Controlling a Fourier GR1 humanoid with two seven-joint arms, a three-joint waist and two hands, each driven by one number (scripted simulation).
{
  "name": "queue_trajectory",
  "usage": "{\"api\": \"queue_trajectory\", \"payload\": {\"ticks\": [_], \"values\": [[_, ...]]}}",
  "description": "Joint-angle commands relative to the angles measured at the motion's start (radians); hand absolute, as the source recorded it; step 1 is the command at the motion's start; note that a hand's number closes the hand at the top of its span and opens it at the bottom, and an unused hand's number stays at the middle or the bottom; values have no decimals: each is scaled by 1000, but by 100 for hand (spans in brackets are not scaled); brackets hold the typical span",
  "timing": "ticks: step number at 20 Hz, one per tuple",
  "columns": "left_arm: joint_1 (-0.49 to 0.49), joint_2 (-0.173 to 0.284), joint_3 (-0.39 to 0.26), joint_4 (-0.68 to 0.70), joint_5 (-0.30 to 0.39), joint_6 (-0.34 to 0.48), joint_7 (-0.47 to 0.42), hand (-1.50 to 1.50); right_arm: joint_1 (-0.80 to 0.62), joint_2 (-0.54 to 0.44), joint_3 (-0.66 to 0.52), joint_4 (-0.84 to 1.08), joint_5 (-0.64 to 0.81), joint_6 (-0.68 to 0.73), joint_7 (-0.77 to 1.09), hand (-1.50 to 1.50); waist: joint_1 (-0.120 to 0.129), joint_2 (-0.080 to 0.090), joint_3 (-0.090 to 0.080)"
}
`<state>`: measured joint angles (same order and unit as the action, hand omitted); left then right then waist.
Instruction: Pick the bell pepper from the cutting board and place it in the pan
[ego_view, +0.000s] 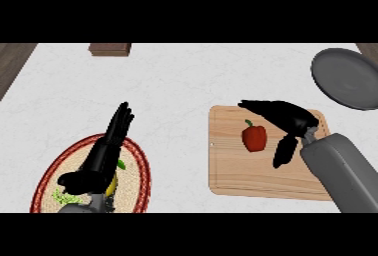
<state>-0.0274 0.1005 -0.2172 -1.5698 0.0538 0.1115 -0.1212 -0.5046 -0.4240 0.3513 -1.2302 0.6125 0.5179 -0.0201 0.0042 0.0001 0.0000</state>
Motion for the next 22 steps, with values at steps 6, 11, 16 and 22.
{"api": "queue_trajectory", "payload": {"ticks": [6, 11, 16, 22], "values": [[-2, -2, 38, -20, -8, -46, 29, 0, -40, 132, -50, 158, 128, -36, -39, -150, 3, 1, 0], [-36, 4, 70, -26, -11, -60, 60, 0, -59, 135, -66, 278, 199, -65, -107, -150, 2, 1, 0], [30, -31, 19, -7, -37, -54, 8, 0, -92, 121, 15, 360, 283, -81, -227, 150, 8, 2, 0], [-41, -11, 70, -25, -21, -67, 86, 0, -104, 147, -1, 446, 356, -192, -284, 150, 5, 2, 0]]}}
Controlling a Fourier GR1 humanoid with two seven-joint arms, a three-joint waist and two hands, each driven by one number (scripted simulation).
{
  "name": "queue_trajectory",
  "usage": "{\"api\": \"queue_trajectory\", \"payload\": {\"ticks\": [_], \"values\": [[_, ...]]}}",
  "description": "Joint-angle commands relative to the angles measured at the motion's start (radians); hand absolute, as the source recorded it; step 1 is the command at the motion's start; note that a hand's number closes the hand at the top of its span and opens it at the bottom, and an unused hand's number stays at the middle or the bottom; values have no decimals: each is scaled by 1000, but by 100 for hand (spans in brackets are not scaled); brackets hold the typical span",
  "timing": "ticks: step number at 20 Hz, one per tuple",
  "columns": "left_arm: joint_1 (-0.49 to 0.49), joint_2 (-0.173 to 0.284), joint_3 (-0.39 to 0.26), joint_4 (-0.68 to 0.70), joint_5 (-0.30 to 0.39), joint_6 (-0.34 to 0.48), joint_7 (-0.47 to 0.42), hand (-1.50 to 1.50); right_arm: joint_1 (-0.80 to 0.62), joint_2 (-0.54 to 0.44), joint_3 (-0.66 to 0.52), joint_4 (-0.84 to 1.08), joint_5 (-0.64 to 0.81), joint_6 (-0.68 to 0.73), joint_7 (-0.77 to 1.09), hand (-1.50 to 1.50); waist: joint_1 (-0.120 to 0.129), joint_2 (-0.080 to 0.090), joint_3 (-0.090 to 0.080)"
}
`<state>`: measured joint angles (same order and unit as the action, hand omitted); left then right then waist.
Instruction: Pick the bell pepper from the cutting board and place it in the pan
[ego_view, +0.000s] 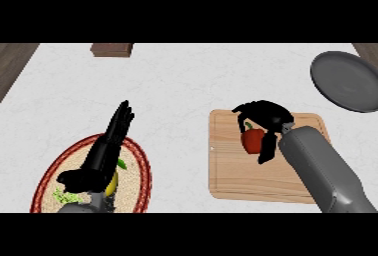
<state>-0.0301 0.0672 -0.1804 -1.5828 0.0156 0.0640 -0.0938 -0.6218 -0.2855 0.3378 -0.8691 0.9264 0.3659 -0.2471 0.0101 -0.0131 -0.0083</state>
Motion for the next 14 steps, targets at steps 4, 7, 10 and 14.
{"api": "queue_trajectory", "payload": {"ticks": [4, 7, 10, 14], "values": [[-61, 20, 64, 24, 31, -34, 19, 0, 77, -5, -14, 21, 62, -124, -81, 150, -10, 14, 8], [-15, -23, 8, 34, -12, -16, -22, 0, -41, 22, -87, 115, 66, -182, -103, 150, -1, 16, 9], [-19, -1, 41, -3, 6, -13, 26, 0, 41, 2, -143, -81, 10, -163, -4, 150, -16, 9, 8], [-5, 17, 53, 28, 5, -29, -6, 0, 166, -14, -211, -185, -5, -234, 122, 150, -33, 7, 8]]}}
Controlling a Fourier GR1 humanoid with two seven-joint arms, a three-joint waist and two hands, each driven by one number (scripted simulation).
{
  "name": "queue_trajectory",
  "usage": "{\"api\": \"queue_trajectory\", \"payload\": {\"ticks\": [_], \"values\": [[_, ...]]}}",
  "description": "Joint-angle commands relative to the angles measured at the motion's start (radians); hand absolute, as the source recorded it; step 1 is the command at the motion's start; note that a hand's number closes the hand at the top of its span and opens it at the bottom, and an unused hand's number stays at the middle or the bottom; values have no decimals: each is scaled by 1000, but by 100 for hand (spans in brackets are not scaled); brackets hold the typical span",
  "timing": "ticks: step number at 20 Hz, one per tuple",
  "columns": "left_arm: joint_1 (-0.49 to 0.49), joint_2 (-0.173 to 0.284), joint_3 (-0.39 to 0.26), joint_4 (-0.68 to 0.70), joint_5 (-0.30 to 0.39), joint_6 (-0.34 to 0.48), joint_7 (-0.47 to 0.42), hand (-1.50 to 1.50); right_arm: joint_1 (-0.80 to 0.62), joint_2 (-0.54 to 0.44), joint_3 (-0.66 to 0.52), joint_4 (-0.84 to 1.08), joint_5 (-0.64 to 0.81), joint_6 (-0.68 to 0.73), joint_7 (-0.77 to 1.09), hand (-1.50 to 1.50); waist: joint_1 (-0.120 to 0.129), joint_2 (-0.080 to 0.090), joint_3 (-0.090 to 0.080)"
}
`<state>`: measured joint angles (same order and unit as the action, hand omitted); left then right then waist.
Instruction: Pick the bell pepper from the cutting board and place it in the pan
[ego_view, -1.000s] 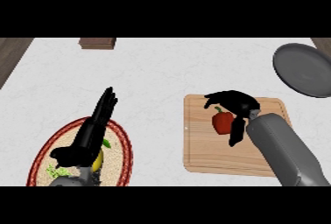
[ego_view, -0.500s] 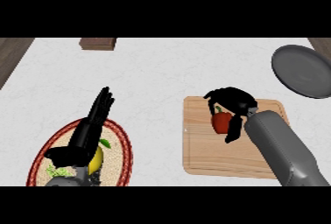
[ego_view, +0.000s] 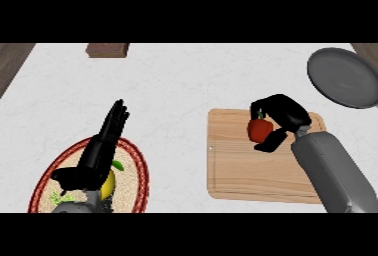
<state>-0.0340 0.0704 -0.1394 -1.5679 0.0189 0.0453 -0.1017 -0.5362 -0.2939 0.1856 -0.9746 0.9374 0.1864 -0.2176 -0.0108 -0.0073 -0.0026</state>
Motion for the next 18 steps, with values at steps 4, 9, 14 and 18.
{"api": "queue_trajectory", "payload": {"ticks": [4, 9, 14, 18], "values": [[75, 12, -8, -47, -3, -12, -18, 0, 136, -35, -121, -268, -18, -126, 180, 150, -14, -4, 2], [63, 30, 31, -74, 39, -30, 10, 0, 171, -24, -189, -518, -65, -147, 255, 150, -9, -4, 2], [15, -18, -11, -53, -12, 12, 46, 0, 233, 7, -281, -656, -159, -127, 329, 150, 1, 4, 3], [17, -19, -7, -25, -13, 0, 23, 0, 208, -23, -397, -640, -253, -84, 369, 150, 5, 6, 3]]}}
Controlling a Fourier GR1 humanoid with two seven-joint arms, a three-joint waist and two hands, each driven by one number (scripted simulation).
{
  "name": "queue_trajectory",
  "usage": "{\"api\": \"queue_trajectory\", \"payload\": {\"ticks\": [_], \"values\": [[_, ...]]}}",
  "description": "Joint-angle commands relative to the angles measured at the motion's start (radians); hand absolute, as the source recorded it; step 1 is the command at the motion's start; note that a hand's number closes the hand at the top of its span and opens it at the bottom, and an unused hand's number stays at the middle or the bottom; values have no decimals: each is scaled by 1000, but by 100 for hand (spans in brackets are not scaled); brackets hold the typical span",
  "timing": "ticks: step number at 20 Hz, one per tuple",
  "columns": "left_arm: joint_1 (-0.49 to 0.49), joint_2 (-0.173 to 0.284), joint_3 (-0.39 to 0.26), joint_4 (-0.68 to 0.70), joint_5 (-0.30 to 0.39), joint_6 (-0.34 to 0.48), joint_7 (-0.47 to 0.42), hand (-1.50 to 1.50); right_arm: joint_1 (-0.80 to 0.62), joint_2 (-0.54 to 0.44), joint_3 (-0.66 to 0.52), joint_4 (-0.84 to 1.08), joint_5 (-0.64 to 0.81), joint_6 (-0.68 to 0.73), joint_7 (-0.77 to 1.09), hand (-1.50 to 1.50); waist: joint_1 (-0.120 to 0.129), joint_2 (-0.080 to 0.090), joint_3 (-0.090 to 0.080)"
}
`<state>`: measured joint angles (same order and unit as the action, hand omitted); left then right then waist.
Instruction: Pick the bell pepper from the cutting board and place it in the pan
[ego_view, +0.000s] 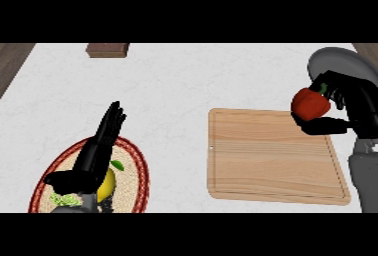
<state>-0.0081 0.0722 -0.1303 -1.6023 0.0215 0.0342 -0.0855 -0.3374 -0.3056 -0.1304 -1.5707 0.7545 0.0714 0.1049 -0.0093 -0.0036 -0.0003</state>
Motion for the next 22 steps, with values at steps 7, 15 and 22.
{"api": "queue_trajectory", "payload": {"ticks": [7, 15, 22], "values": [[-30, -15, -10, 36, -19, -14, -17, 0, -157, -61, -211, 386, -84, -159, -120, 150, 19, 7, 1], [0, -39, -31, 51, -25, -14, -60, 0, -293, -209, -331, 795, -27, -450, -395, 150, 48, 19, 3], [-95, -34, -18, 85, -14, -39, -36, 0, -413, -288, -459, 1079, -131, -540, -595, 150, 66, 30, 6]]}}
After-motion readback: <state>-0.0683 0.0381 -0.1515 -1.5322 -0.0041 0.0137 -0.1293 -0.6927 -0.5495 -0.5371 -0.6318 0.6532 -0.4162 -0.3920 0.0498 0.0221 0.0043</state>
